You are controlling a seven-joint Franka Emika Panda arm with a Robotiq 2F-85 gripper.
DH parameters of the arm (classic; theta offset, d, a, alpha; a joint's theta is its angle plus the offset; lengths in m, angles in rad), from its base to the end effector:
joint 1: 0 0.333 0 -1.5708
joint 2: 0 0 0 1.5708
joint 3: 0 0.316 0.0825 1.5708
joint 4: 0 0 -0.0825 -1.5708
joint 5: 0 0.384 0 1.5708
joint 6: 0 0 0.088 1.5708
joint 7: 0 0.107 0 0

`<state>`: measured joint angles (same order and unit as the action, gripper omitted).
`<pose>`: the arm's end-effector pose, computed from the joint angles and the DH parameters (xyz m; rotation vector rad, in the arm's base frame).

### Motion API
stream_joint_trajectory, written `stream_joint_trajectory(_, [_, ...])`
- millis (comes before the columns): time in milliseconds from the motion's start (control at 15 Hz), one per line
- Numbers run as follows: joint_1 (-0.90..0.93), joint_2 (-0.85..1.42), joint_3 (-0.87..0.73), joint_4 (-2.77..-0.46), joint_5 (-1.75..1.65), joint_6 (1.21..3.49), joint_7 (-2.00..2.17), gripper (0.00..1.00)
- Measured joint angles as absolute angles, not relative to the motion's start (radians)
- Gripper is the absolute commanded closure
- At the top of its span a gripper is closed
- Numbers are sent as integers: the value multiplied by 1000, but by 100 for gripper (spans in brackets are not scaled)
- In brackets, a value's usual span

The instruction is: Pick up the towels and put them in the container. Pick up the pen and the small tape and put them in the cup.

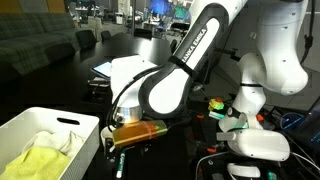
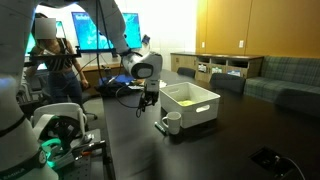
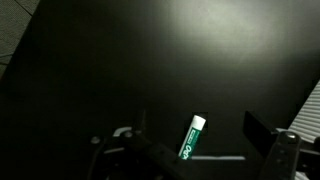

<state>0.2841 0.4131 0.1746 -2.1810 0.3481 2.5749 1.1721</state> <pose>0.5028 0.2434 0.1982 -2.5883 1.4548 0.2977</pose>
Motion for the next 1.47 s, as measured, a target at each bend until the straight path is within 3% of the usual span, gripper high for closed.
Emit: stream_joint_trajectory(1467, [344,572,81,-2064,246,2598,1392,0])
